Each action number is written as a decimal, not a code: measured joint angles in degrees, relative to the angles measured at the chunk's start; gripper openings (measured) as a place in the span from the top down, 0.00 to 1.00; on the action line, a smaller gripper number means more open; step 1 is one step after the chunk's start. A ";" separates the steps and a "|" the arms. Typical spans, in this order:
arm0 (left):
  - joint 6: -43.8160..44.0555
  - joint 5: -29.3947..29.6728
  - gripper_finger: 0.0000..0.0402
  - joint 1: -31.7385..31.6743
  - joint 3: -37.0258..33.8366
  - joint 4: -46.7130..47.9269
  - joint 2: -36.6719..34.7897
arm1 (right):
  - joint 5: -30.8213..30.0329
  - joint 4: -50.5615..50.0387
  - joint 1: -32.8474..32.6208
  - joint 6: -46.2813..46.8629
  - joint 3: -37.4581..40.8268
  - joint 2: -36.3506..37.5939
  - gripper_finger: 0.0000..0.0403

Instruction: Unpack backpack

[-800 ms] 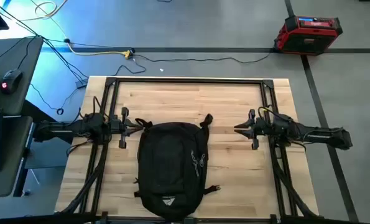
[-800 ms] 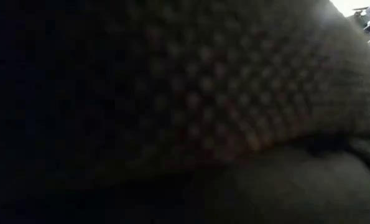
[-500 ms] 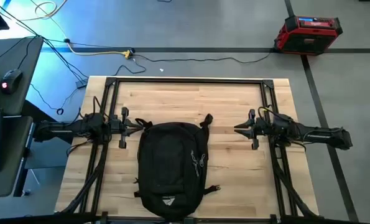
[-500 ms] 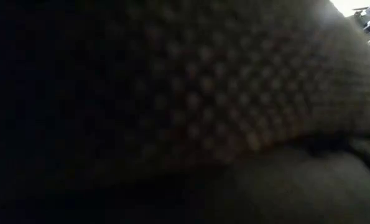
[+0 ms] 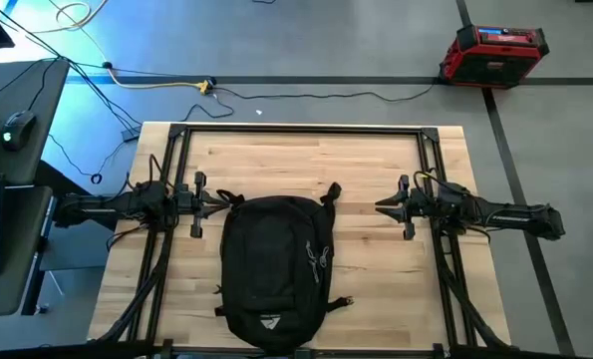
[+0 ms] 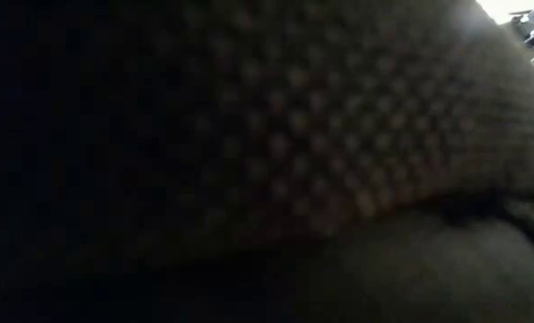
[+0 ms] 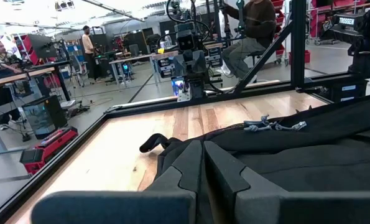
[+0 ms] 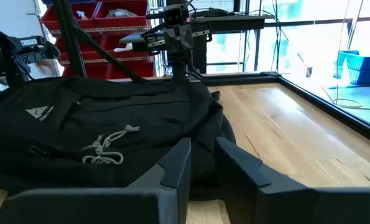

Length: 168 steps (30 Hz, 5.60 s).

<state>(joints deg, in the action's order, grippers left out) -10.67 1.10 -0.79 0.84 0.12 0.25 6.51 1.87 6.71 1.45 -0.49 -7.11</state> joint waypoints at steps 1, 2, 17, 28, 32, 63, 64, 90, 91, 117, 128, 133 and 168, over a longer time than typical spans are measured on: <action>0.01 0.00 1.00 0.00 0.00 0.00 0.00 | 0.00 -0.02 0.01 0.02 0.01 0.00 0.85; 0.00 0.00 1.00 0.01 0.00 0.00 0.01 | 0.01 -0.02 0.00 0.00 0.00 0.00 0.85; 0.00 0.00 1.00 0.01 0.00 0.00 0.02 | -8.43 35.07 -0.12 19.64 0.01 -0.07 0.85; 0.01 0.00 1.00 0.01 -0.02 0.00 0.02 | -16.00 36.50 -0.12 31.10 -0.42 -14.49 0.85; 0.00 0.00 1.00 0.01 -0.02 -0.01 0.02 | -17.63 36.50 0.05 29.15 -0.42 -21.53 0.85; -9.01 1.09 1.00 0.01 -0.09 -1.20 0.07 | -11.23 40.31 -6.00 9.01 -26.29 -42.66 0.85; -9.01 1.09 1.00 0.01 -0.09 -1.20 0.07 | -11.62 39.76 -6.00 6.45 -26.40 -42.96 0.85; -9.01 1.09 1.00 0.01 -0.04 -1.20 0.11 | -4.92 34.40 -8.47 5.82 -26.92 -49.31 0.85; -9.01 1.09 1.00 0.01 -0.04 -1.22 0.11 | -2.11 33.94 -10.14 2.50 -27.54 -50.83 0.85; 32.33 0.76 1.00 0.14 0.03 -7.69 0.11 | -15.53 -5.54 -36.92 -9.01 -63.62 -91.14 0.66; 40.58 1.11 1.00 0.12 0.04 -5.58 0.11 | -13.43 -19.76 -38.26 -6.35 -79.47 -102.90 0.70; 40.76 1.09 1.00 0.12 0.04 -2.97 0.11 | -12.75 -24.84 -37.52 -4.90 -82.68 -104.02 0.74; 44.58 1.03 1.00 0.12 0.00 -2.91 0.11 | -17.30 -24.78 -42.33 -19.46 -80.83 -112.48 0.43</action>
<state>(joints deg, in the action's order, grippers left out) 33.91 2.13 -0.67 0.84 -2.79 0.36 -10.79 -22.91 -35.63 -18.01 -81.32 -119.60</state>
